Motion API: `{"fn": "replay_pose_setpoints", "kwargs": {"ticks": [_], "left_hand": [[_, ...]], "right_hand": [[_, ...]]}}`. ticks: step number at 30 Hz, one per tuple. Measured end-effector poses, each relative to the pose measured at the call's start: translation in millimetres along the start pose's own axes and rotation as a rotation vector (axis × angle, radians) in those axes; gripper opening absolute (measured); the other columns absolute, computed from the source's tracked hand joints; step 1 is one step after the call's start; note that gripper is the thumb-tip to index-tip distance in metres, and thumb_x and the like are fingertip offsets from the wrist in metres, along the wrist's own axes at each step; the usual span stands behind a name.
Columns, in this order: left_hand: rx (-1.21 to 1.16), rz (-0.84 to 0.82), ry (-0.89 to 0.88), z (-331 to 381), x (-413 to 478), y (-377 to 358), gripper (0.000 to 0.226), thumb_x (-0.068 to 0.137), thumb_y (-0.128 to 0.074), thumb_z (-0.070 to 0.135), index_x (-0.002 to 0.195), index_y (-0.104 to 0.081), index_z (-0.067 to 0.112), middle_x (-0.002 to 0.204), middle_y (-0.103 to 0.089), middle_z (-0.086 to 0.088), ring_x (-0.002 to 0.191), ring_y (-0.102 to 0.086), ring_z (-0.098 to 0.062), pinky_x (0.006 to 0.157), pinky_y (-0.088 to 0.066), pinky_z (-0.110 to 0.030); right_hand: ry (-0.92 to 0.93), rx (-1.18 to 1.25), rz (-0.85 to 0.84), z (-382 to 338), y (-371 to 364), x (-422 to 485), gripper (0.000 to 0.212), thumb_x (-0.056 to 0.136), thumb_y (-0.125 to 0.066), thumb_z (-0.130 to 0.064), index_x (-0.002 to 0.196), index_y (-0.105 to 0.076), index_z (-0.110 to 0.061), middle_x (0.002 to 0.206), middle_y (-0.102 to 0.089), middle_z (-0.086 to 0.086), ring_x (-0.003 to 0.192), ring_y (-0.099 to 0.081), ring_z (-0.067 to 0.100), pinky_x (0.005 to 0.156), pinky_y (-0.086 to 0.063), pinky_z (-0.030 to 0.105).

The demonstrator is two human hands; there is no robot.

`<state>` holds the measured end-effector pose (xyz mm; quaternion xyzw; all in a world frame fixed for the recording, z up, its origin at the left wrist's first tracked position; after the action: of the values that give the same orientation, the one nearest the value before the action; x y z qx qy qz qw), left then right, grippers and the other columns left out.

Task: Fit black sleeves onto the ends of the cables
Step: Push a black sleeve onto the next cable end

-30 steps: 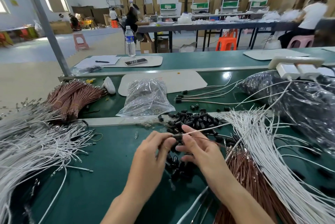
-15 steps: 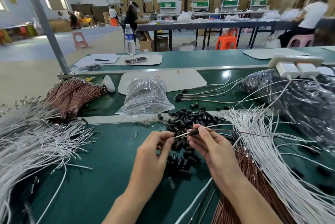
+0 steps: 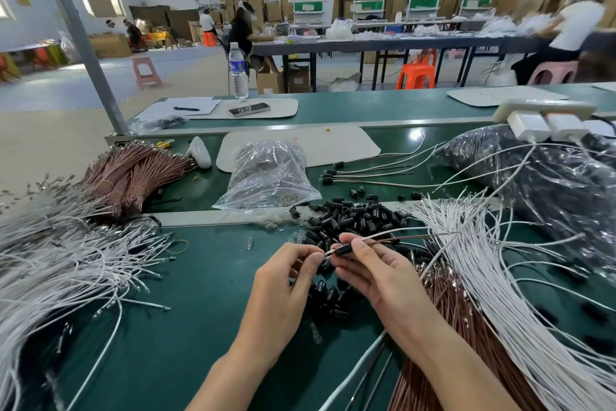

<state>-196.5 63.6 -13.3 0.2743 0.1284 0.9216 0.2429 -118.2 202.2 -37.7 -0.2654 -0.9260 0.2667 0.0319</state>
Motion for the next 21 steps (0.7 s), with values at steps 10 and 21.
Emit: {"fn": "replay_pose_setpoints", "kwargs": {"ticks": [10,21], "left_hand": [[0.027,-0.085,0.015,-2.4,-2.9,-6.8,0.016,0.102,-0.051,0.050,0.102,-0.065,0.042,0.092,-0.070,0.019,0.086,-0.065,-0.007,0.071,-0.047,-0.014],[-0.063,-0.067,0.066,0.4,-2.3,-6.4,0.020,0.102,-0.059,0.027,0.088,-0.067,0.038,0.074,-0.068,0.016,0.067,-0.058,0.000,0.063,-0.042,-0.010]], "right_hand": [[0.023,-0.016,0.005,-1.9,-0.4,-1.4,0.023,0.088,-0.064,-0.025,0.100,-0.081,-0.015,0.105,-0.076,0.017,0.095,-0.075,0.024,0.074,-0.059,0.022],[0.012,-0.062,-0.081,2.9,-9.4,-2.6,0.030,0.084,-0.070,-0.031,0.111,-0.077,-0.020,0.103,-0.076,0.012,0.092,-0.073,0.020,0.076,-0.059,0.025]]}}
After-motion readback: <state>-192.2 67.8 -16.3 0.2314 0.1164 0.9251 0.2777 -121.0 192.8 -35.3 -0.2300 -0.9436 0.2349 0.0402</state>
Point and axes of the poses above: each hand's wrist, its own x-axis towards the middle knuckle, its own y-axis out of the back of the hand, z = x × y, the point moved 8 cm from there along x, towards the middle knuckle
